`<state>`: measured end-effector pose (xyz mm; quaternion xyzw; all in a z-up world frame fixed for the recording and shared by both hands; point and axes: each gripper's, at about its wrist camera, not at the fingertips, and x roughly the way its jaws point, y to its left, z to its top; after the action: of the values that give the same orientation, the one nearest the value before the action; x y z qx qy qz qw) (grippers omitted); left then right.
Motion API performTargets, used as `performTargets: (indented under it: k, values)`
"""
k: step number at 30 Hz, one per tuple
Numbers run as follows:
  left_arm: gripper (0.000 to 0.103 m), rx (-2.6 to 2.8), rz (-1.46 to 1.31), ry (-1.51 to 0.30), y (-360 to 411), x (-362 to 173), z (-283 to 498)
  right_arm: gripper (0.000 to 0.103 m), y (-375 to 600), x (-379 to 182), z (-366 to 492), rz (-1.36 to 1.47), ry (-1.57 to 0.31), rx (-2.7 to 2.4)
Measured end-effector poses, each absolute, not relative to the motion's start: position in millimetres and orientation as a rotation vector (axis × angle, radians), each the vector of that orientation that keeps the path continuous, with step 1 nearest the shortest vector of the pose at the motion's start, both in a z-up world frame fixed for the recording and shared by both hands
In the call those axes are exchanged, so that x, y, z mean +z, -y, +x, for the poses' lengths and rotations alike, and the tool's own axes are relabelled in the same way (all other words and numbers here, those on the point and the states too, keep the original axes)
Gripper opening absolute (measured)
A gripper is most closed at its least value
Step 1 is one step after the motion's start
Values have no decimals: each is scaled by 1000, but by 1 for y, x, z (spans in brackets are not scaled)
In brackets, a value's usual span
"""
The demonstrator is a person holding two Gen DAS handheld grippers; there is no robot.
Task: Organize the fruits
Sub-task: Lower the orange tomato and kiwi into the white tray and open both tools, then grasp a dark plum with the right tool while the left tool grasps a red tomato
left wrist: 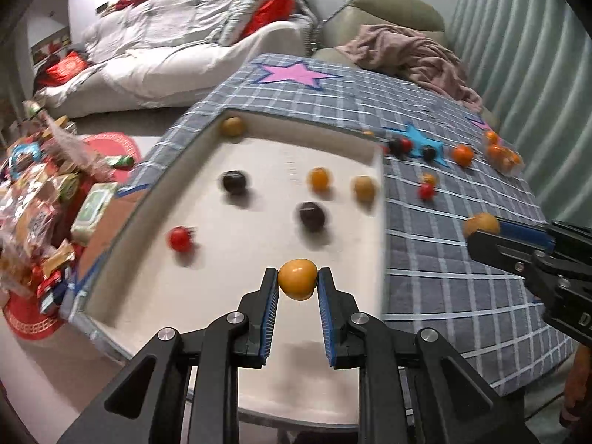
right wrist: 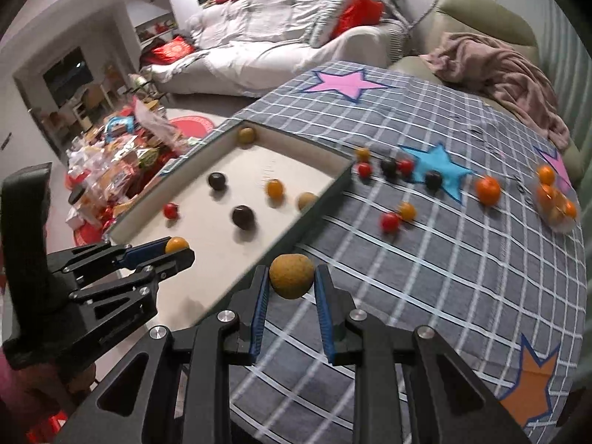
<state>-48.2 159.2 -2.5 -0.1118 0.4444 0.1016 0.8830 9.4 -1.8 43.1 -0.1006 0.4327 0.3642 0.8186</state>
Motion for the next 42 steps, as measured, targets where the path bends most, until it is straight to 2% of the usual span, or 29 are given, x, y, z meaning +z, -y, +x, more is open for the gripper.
performTargets:
  k: [12,25,26,27,28,29,30,32,34,35,42]
  values:
    - [23,291,-264,-967,-207,-25,-56,27,-65,21,-2,-304,-979,857]
    - [23,304,-232,-1014,-213,-41,-51,28,-94,-10,-6,-406,-1033,866]
    - [23,304,-225,-1015,-212,-41,-50,30,-94,-11,-6,-403,-1037,868]
    - [23,304,-218,-1017,-212,-41,-50,41,-95,-12,-5,-403,-1039,868]
    - [23,305,-211,-1019,-211,-41,-49,56,-94,-12,-5,-401,-1037,868]
    - [29,303,-208,-1021,-211,-41,-49,61,-94,-10,-5,-396,-1026,877]
    - [50,304,-216,-1021,-212,-41,-49,61,-94,-8,-6,-411,-1014,864]
    - [80,348,-237,-1014,-219,-42,-50,65,-91,-4,-4,-404,-1004,858]
    - [80,358,-265,-993,-225,-40,-54,81,-85,4,-1,-363,-992,866]
    - [80,348,-273,-1000,-225,-40,-53,84,-80,8,2,-344,-982,848]
    - [80,290,-203,-972,-196,-18,-43,84,-38,18,34,-264,-968,736]
